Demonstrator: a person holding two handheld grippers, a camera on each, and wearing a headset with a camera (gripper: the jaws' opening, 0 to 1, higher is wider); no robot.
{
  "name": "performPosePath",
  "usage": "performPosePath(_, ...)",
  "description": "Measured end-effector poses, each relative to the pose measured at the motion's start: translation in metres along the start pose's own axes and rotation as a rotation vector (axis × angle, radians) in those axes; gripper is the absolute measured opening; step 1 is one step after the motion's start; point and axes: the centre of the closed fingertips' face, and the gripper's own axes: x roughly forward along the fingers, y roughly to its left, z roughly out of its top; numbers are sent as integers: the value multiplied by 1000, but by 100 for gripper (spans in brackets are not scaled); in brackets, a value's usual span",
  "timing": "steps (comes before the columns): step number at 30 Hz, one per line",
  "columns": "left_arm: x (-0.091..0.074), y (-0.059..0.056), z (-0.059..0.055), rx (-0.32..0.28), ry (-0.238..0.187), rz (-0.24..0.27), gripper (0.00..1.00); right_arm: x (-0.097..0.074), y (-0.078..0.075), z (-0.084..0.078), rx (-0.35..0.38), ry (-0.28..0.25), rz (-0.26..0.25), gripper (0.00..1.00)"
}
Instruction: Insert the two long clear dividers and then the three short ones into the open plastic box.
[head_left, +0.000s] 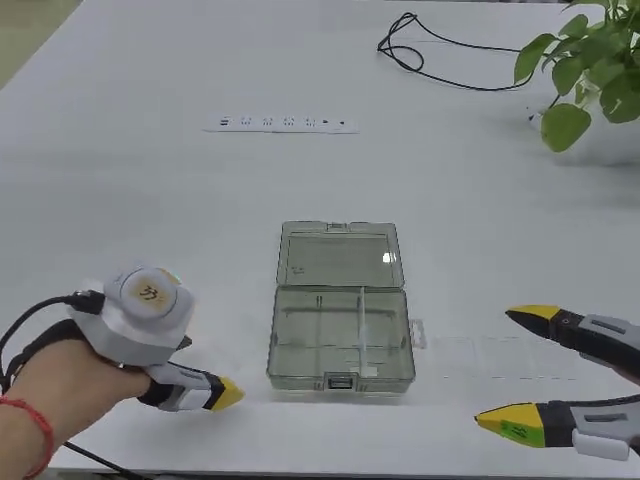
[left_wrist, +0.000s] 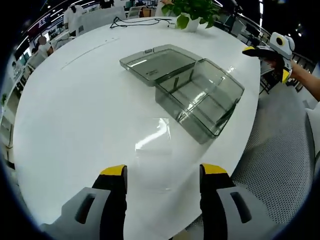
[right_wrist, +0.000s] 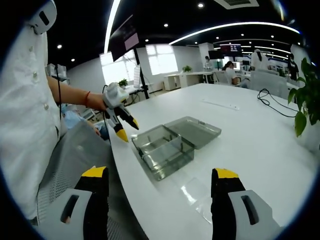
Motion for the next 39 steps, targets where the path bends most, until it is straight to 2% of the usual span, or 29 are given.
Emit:
performPosePath(5, 6, 1, -3, 34, 48, 14, 54, -1, 0, -2, 6, 1, -6, 85)
performPosePath(7, 7, -2, 0, 46, 48, 17, 52, -2, -1, -4, 8, 8, -11, 85)
performPosePath(8, 8, 0, -3, 53, 68, 26, 50, -3, -2, -3, 5, 6, -15, 85)
performPosePath(9, 8, 2, -1, 74, 64, 39, 48, -3, -3, -3, 4, 3, -17, 84)
performPosePath(12, 8, 2, 0, 63, 80, 38, 47, -7, -5, 1, 9, -10, -27, 84)
performPosePath(14, 8, 6, -2, 115, 109, 67, 44, -7, -6, 1, 9, -13, -31, 84)
performPosePath(17, 8, 6, -1, 85, 105, 81, 41, -8, -8, 1, 15, -15, -38, 83)
performPosePath(22, 8, 7, -2, 83, 105, 83, 39, -7, -7, -1, 16, -14, -37, 83)
performPosePath(26, 8, 8, -2, 79, 113, 84, 32, -5, -7, -2, 19, -12, -36, 83)
performPosePath(35, 8, 8, -2, 76, 124, 79, 32, -2, -5, 1, 14, -19, -37, 82)
performPosePath(39, 7, 8, -2, 39, 116, 58, 31, -2, -4, -2, 16, -8, -37, 82)
